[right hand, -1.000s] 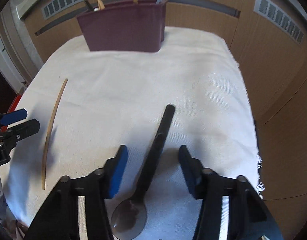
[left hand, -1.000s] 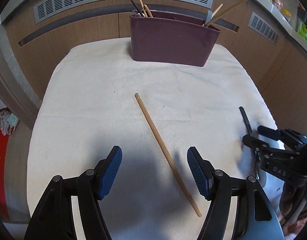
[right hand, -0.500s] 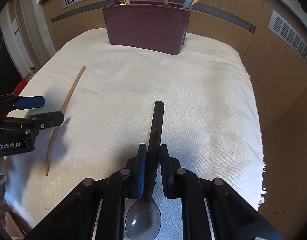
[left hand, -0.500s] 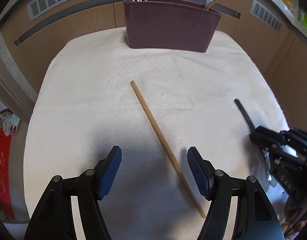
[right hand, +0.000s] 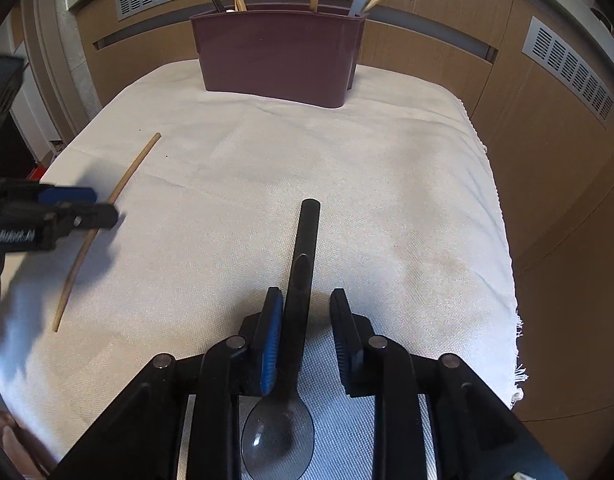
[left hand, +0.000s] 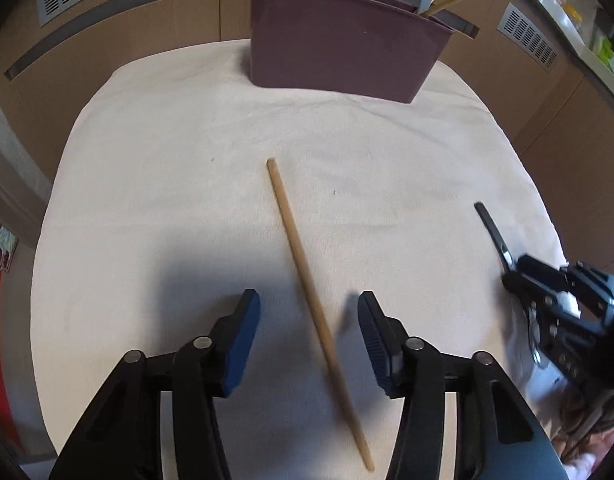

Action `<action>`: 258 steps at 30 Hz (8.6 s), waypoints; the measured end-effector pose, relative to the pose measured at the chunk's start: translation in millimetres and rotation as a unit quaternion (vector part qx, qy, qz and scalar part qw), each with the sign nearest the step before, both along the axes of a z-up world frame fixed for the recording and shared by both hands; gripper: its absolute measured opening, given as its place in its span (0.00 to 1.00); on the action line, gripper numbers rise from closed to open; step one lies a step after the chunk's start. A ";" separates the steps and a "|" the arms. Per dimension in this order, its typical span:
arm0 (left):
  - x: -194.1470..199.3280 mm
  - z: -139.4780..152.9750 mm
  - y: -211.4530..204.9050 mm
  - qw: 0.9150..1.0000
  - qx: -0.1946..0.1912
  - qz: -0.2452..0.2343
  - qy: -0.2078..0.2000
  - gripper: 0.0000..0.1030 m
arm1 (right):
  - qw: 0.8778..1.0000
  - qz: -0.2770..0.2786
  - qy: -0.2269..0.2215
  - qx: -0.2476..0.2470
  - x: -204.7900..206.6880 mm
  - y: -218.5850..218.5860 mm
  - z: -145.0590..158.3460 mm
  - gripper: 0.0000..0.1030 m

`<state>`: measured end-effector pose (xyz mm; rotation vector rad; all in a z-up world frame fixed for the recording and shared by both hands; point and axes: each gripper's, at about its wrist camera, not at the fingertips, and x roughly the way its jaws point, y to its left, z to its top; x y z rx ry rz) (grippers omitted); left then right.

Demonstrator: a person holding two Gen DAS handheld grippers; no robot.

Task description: Organize utensils

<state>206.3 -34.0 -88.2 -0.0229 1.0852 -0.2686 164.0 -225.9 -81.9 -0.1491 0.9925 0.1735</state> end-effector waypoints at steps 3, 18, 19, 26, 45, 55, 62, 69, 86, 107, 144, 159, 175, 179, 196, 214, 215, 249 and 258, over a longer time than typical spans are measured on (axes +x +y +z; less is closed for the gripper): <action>18.0 1.7 -6.1 1.000 -0.010 -0.017 0.020 0.37 | 1.000 -0.005 -0.003 -0.002 -1.2 -3.3 -0.8 0.30; -5.8 15.9 -25.6 0.998 -0.003 -0.063 -0.001 0.06 | 0.998 -0.009 0.028 0.053 12.9 -17.1 1.7 0.34; -10.2 16.0 -24.5 0.998 -0.004 -0.065 0.000 0.06 | 0.998 -0.008 0.031 0.053 16.2 -13.8 0.8 0.34; -12.3 13.0 -25.0 0.998 0.008 -0.066 0.010 0.06 | 0.999 0.006 0.034 0.016 35.0 6.5 -1.5 0.12; 14.0 2.2 -64.2 0.992 0.082 -0.096 0.015 0.06 | 0.998 -0.001 0.014 0.055 21.9 -14.7 7.6 0.11; -29.4 50.6 -30.1 0.995 -0.043 -0.064 -0.068 0.05 | 0.996 0.001 -0.049 0.077 -7.0 -13.2 52.9 0.11; -6.5 17.7 -55.3 0.994 0.055 -0.095 -0.004 0.08 | 0.996 -0.009 -0.042 0.076 -9.4 -16.8 53.9 0.11; 5.9 0.9 -78.1 0.985 0.122 -0.124 0.024 0.13 | 0.995 -0.022 -0.046 0.086 -10.2 -22.0 53.0 0.11; 1.4 3.6 -75.7 0.988 0.069 -0.136 0.011 0.05 | 0.994 -0.030 -0.051 0.090 -17.4 -23.8 61.2 0.11; -44.4 111.4 -23.7 0.983 -0.088 -0.075 -0.141 0.06 | 0.988 -0.038 -0.105 0.104 -28.9 -28.8 102.7 0.10; 2.3 140.9 18.2 0.967 -0.116 -0.004 -0.227 0.06 | 0.999 -0.037 0.040 0.002 63.2 -9.5 3.0 0.47; -5.4 171.3 20.1 0.961 -0.103 -0.006 -0.258 0.06 | 0.994 -0.006 -0.103 0.043 37.1 -5.8 128.0 0.29; 99.3 284.6 20.3 0.926 -0.082 0.009 -0.367 0.06 | 0.947 -0.001 -0.320 0.030 156.2 30.4 289.2 0.29; 134.9 258.2 17.9 0.937 -0.091 0.008 -0.336 0.06 | 0.958 -0.001 -0.284 0.029 185.7 31.7 252.6 0.29; 195.3 149.7 -0.4 0.978 -0.098 0.002 -0.186 0.24 | 0.991 0.021 -0.115 0.062 231.2 18.5 157.4 0.59; 14.5 139.4 27.6 0.969 -0.017 0.072 -0.237 0.98 | 0.971 -0.039 -0.212 0.106 55.4 -6.9 163.0 0.91; 0.4 136.2 27.9 0.966 -0.009 0.077 -0.245 1.00 | 0.970 -0.042 -0.214 0.108 43.9 -7.8 158.0 0.93; -120.8 102.8 4.9 0.961 0.020 0.078 -0.264 1.00 | 0.965 -0.103 -0.236 0.045 -84.1 -6.8 91.8 0.97; -121.4 101.1 5.2 0.962 0.022 0.076 -0.261 1.00 | 0.965 -0.103 -0.236 0.044 -84.2 -6.5 92.0 0.97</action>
